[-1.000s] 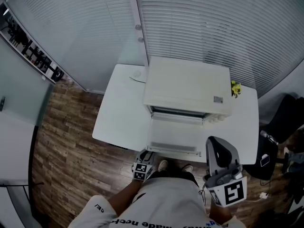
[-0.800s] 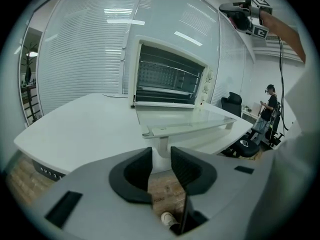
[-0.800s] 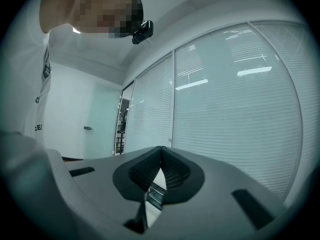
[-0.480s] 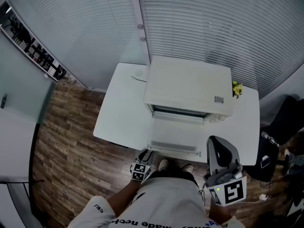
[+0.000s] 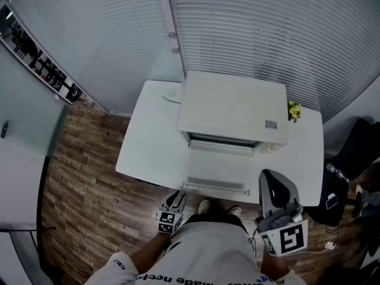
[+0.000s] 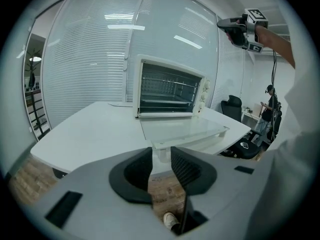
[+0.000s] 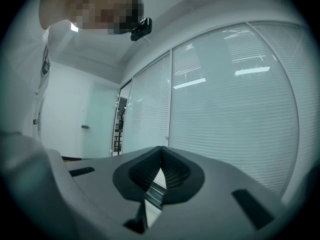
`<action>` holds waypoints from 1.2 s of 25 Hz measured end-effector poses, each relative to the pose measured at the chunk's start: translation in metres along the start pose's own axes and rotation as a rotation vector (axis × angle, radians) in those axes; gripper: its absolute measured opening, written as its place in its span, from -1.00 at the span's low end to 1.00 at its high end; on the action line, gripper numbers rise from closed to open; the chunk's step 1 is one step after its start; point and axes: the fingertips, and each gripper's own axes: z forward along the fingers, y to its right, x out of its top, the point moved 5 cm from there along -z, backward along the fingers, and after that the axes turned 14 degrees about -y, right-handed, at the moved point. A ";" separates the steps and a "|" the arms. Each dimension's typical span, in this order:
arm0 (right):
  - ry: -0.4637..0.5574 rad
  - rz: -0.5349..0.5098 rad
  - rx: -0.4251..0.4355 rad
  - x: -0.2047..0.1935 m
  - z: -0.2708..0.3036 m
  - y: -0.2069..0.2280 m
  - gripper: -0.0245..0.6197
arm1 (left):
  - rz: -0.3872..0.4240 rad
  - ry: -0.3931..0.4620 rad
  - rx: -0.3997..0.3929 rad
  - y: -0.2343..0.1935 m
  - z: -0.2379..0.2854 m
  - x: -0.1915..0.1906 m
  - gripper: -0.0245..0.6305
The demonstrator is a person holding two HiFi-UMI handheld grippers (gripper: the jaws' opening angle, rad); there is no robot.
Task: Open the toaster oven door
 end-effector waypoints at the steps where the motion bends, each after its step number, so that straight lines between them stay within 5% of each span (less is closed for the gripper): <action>1: -0.002 0.000 -0.002 -0.001 0.000 0.001 -0.90 | 0.009 0.011 0.003 0.000 -0.002 0.004 -0.53; 12: -0.016 -0.016 -0.009 -0.001 0.000 -0.002 -0.90 | 0.006 0.144 -0.017 0.009 -0.031 0.077 -0.53; 30: -0.032 -0.019 -0.041 -0.006 -0.003 0.002 -0.90 | 0.078 0.380 -0.175 0.046 -0.089 0.239 -0.58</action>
